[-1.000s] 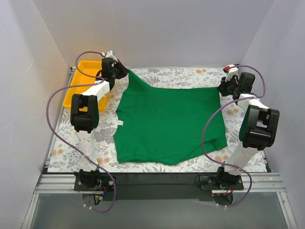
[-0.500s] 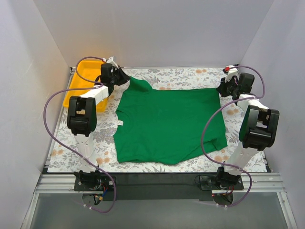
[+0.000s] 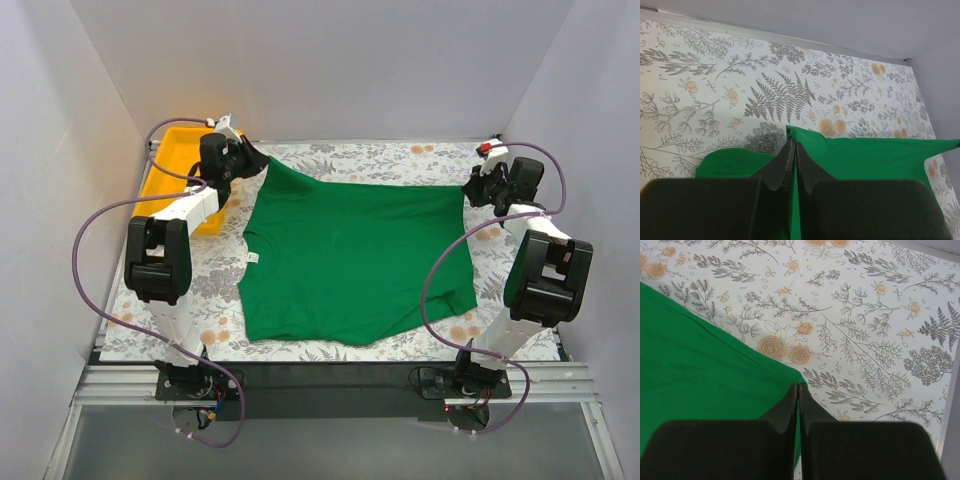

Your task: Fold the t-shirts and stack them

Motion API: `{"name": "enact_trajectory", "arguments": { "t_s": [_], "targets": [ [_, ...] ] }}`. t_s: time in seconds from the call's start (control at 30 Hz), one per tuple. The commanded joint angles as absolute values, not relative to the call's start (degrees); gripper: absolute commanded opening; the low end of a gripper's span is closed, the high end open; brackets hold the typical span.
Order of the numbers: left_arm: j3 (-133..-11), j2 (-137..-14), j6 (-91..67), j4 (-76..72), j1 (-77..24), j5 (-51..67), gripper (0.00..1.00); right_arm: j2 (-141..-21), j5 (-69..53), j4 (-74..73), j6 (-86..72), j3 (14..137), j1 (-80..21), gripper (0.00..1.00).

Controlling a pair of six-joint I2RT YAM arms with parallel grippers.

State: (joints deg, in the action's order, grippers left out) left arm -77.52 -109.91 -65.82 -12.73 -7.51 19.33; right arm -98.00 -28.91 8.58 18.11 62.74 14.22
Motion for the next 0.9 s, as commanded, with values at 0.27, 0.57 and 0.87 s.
{"name": "enact_trajectory", "arguments": {
  "t_s": [0.27, 0.57, 0.87],
  "targets": [
    [-69.53, -98.54, -64.51, -15.29, -7.03, 19.78, 0.0, -95.89, -29.36, 10.63, 18.81, 61.79, 15.47, 0.01],
    [-62.76, -90.98, -64.51, -16.35, -7.03, 19.95, 0.0, -94.92, -30.06, 10.63, 18.81, 60.47, 15.73, 0.01],
    [-56.34, -85.35, -65.83, -16.53, -7.03, 20.48, 0.0, -93.87, -29.97, 10.63, 19.16, 59.15, 16.08, 0.01]
  ]
}}
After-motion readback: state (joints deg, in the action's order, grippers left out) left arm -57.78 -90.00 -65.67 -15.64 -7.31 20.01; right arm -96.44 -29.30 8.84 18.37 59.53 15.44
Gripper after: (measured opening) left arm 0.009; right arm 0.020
